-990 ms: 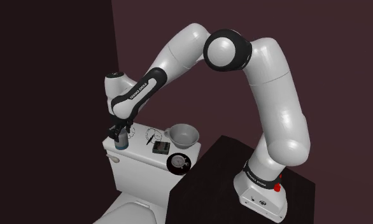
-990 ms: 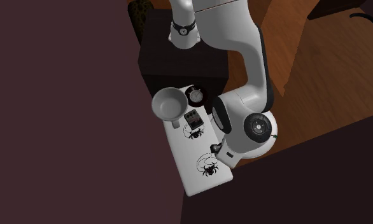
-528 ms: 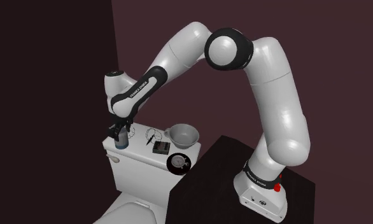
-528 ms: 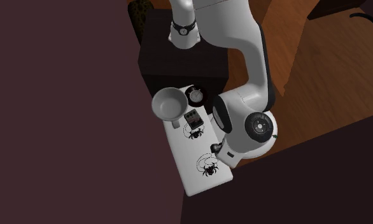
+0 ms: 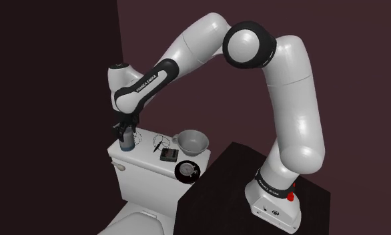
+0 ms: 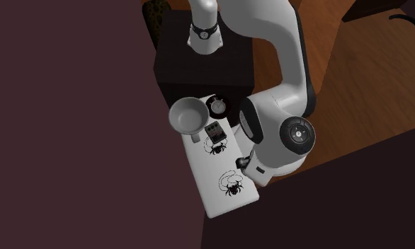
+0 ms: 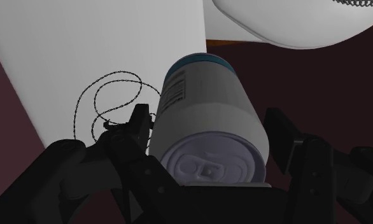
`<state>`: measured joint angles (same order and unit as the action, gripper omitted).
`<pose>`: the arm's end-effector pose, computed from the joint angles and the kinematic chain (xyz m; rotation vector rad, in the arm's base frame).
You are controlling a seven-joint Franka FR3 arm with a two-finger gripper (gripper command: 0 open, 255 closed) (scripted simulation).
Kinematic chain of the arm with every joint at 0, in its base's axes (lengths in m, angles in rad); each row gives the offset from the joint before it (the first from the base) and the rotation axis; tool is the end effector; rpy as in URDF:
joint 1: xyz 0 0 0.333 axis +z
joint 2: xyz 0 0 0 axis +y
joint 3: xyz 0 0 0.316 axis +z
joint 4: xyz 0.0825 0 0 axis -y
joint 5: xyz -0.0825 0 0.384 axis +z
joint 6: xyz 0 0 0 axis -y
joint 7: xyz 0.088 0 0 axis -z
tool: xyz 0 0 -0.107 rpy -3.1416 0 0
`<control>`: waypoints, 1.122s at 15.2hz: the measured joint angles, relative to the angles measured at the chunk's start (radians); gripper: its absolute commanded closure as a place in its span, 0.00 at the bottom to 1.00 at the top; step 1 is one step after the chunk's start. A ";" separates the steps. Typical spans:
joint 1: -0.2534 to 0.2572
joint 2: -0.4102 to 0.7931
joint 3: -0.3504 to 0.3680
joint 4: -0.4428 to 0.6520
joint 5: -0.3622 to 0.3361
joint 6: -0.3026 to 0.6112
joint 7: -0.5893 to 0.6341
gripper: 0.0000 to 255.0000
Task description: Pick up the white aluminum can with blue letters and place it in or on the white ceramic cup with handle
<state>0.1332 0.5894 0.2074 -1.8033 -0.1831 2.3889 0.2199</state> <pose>0.6211 0.2079 0.2246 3.1156 0.3426 0.0253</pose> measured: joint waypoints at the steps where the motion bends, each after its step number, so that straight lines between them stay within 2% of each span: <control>1: -0.001 -0.007 0.002 0.003 0.002 -0.010 -0.002 1.00; 17: -0.018 -0.137 0.027 0.034 0.042 -0.168 -0.028 1.00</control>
<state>0.1148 0.4522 0.2344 -1.7692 -0.1410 2.2205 0.1914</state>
